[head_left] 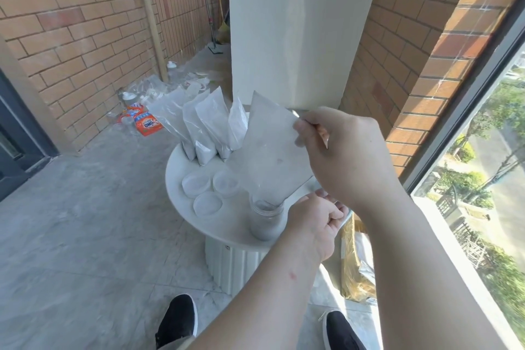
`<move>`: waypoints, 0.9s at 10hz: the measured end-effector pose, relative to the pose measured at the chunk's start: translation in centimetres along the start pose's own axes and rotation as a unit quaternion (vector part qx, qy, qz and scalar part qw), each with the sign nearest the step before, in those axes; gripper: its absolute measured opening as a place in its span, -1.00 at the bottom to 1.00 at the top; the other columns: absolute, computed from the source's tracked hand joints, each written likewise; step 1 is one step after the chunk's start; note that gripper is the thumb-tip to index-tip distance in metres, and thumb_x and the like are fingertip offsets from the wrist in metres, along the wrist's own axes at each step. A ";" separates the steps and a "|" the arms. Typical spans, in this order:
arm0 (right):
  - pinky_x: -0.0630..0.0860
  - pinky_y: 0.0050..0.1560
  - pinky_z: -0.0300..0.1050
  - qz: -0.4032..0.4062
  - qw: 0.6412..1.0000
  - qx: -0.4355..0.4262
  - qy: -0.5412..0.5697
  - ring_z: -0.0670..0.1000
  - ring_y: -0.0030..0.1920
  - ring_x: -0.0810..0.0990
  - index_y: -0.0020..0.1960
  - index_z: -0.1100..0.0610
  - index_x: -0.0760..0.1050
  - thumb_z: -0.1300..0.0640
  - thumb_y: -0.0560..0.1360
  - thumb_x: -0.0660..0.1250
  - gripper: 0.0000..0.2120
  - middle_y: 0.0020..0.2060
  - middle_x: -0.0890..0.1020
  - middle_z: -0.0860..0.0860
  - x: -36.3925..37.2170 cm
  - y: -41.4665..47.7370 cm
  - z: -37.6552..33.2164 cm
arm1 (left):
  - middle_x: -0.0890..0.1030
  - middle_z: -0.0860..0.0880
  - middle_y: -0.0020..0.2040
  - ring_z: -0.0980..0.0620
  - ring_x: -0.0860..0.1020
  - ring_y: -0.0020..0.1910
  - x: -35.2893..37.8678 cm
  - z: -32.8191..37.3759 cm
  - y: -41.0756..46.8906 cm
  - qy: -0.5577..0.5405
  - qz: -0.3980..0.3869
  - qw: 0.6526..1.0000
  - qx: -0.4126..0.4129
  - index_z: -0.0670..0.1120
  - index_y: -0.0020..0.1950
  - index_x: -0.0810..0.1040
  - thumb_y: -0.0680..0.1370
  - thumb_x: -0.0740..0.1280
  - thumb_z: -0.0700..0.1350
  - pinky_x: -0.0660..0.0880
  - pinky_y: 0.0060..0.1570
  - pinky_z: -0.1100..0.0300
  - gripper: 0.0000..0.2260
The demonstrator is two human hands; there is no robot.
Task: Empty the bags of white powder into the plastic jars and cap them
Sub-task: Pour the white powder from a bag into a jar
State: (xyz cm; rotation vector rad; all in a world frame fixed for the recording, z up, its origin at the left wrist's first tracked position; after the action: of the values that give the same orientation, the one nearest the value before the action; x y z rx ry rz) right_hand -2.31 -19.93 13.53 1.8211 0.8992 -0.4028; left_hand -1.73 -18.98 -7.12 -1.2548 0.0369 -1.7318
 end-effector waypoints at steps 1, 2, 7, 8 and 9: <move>0.50 -0.37 0.00 0.010 1.000 -0.007 0.006 0.02 -0.40 0.48 -0.16 0.03 0.60 0.06 0.60 0.29 -0.80 -0.33 0.66 -0.08 -0.1 0.1 -0.3 | 0.62 -0.03 -0.33 0.06 0.57 -0.38 0.1 0.0 -0.4 -0.005 -0.002 1.000 0.000 -0.17 -0.10 0.53 0.47 0.11 -0.56 0.60 0.06 0.15 -0.66; 0.50 -0.37 0.02 0.022 1.000 -0.005 -0.002 0.06 -0.39 0.49 -0.13 0.04 0.59 0.06 0.60 0.27 -0.81 -0.32 0.66 -0.07 -0.1 0.0 -0.4 | 0.50 0.04 -0.49 0.12 0.45 -0.59 -0.1 0.1 -0.6 0.019 0.011 1.000 -0.003 -0.12 -0.24 0.43 0.48 0.11 -0.54 0.54 -0.32 0.28 -0.66; 0.48 -0.38 0.07 0.022 0.999 -0.017 -0.024 0.15 -0.42 0.48 -0.18 0.05 0.55 0.12 0.58 0.27 -0.82 -0.37 0.62 -0.02 0.2 -0.1 -0.3 | 0.40 0.03 -0.52 0.15 0.40 -0.66 -0.8 0.9 -1.1 0.048 0.075 0.996 0.011 -0.07 -0.30 0.37 0.57 0.17 -0.41 0.44 -0.37 0.21 -0.68; 0.48 -0.38 0.05 0.031 0.999 -0.010 -0.017 0.13 -0.42 0.46 -0.17 0.05 0.57 0.11 0.58 0.28 -0.83 -0.35 0.63 -0.02 0.0 -0.1 -0.1 | 0.42 0.01 -0.46 0.15 0.43 -0.64 -0.9 0.0 0.6 0.046 0.051 0.998 -0.008 -0.07 -0.28 0.40 0.57 0.20 -0.39 0.46 -0.31 0.20 -0.70; 0.49 -0.38 0.02 0.014 1.000 0.006 0.002 0.08 -0.43 0.46 -0.18 0.03 0.57 0.09 0.58 0.30 -0.82 -0.33 0.65 -0.04 0.1 0.0 0.1 | 0.44 -0.01 -0.38 0.16 0.45 -0.62 -0.7 -0.1 0.6 0.040 0.042 0.998 -0.008 -0.08 -0.26 0.41 0.56 0.20 -0.41 0.48 -0.29 0.20 -0.71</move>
State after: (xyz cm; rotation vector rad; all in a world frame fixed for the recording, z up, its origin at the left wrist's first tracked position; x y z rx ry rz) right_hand -2.27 -19.99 13.43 1.8451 0.8753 -0.3875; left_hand -1.35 -18.84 -7.99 -1.1773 0.1493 -1.7110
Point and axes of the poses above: each hand's wrist, its own y-axis towards the middle knuckle, its own x-axis out of the palm, z = x × y, the point moved 10 cm from there along y, towards the middle knuckle
